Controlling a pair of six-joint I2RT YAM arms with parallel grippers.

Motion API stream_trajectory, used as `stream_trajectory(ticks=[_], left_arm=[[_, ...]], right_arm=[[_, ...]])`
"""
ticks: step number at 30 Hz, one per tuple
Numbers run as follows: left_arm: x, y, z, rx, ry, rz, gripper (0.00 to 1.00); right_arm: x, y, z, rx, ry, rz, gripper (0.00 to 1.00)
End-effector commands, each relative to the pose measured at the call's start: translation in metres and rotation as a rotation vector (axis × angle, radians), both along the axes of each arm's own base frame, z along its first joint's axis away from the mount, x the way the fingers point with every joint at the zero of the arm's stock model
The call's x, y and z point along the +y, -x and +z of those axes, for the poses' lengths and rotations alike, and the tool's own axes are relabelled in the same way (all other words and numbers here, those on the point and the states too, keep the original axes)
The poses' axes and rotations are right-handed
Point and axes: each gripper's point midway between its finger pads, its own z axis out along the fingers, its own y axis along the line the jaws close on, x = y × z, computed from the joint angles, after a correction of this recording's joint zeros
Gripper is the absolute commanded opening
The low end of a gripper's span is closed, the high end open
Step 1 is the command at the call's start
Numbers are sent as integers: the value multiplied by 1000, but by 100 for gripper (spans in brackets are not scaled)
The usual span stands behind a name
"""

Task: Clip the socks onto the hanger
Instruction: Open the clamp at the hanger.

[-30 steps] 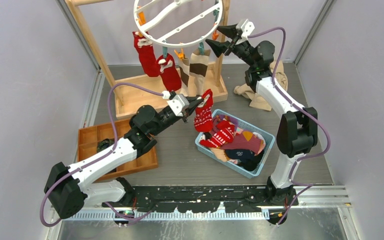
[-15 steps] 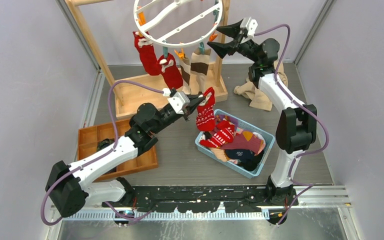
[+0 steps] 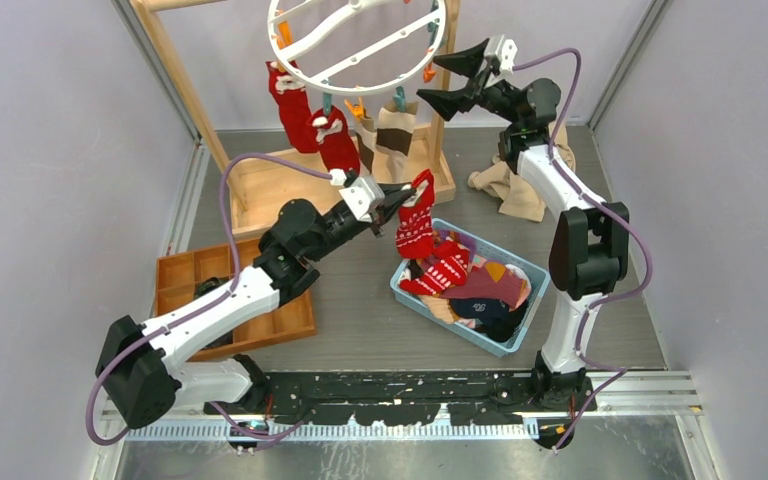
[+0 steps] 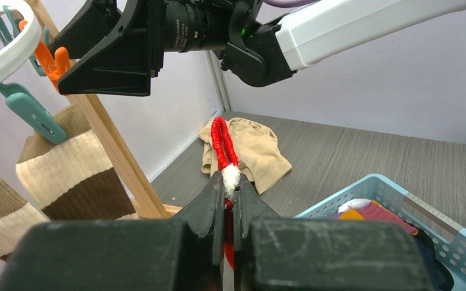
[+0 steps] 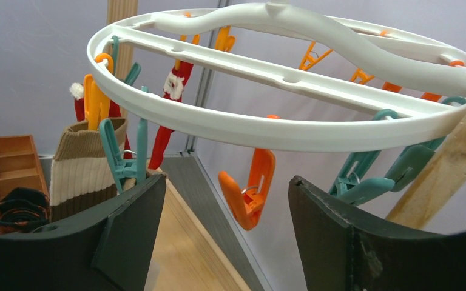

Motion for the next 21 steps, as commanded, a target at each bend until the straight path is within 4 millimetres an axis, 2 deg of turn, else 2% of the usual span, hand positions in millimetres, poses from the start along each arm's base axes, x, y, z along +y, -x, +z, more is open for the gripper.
stream_trajectory(ticks=[1,7,14,21], left_arm=[[0,1,34,-44,64,-10,0],[-4,-2,36,-37,57,-17,0],[-7,-3,38,-32,55,-24,0],[-8,-2,40,-27,56,-28,0]], right_arm=[[-8,4,25,-85,-16,1,80],[-12,6,27,-75,-9,21,80],[-6,28,32,-74,-11,147,76],[-4,28,30,-69,-3,167,74]])
